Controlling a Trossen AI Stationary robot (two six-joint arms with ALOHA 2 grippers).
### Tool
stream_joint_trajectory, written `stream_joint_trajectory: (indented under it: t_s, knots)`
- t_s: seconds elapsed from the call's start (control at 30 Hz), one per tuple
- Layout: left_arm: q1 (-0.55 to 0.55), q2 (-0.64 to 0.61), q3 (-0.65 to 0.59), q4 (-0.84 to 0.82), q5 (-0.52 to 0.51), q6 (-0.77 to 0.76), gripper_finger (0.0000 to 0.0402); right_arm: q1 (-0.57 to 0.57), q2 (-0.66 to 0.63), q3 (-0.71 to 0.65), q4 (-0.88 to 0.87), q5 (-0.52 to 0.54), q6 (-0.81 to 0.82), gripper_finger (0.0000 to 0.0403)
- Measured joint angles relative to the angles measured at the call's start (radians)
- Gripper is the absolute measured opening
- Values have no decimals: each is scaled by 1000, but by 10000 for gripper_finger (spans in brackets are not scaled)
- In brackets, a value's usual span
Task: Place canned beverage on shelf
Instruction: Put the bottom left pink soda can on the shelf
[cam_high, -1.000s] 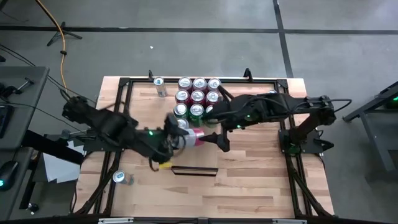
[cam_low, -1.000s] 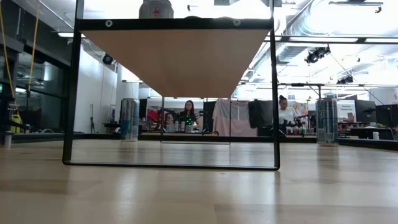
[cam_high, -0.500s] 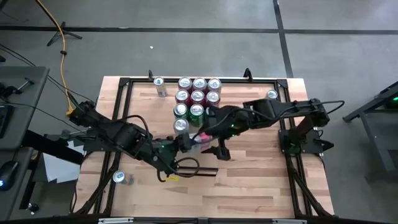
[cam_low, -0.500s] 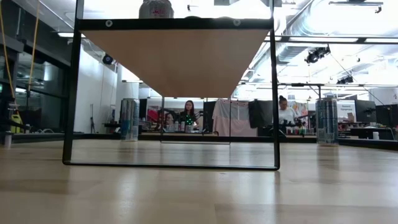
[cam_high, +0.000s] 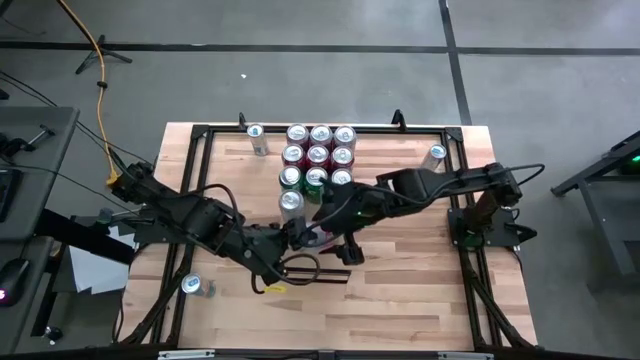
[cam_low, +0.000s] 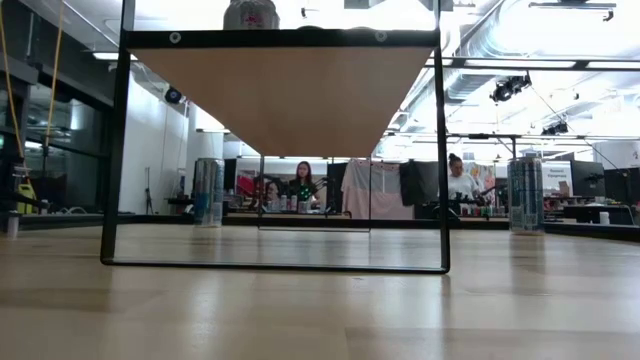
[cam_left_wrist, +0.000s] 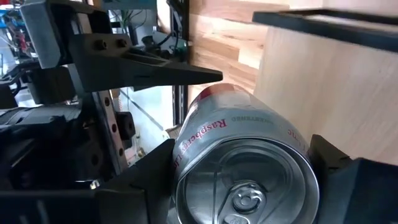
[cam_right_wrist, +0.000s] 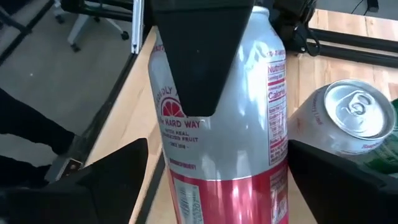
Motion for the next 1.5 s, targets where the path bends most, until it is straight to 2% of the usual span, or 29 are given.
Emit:
stream_joint_trajectory:
  t_s: [0.33,0.53,0.73,0.87,1.13,1.3,1.4,1.5]
  knots:
    - [5,0,0,43,17,33,191,2,5,0,14,-34,40,339]
    - [5,0,0,46,32,33,195,5,5,0,13,-46,41,282]
    - [5,-1,0,44,67,-13,265,6,5,-1,11,-58,41,274]
    - [6,-2,0,44,62,-43,295,7,5,-2,6,-62,40,274]
    - [-13,-8,0,18,-20,-234,306,7,-7,-2,-35,-70,32,274]
    - [-34,-47,0,-87,-76,-390,307,5,-45,-2,-106,-62,35,274]
    - [-52,-78,0,-169,-118,-545,307,6,-69,-2,-179,-53,69,274]
    - [-79,-120,0,-220,-168,-783,308,19,-91,-2,-306,-45,129,274]
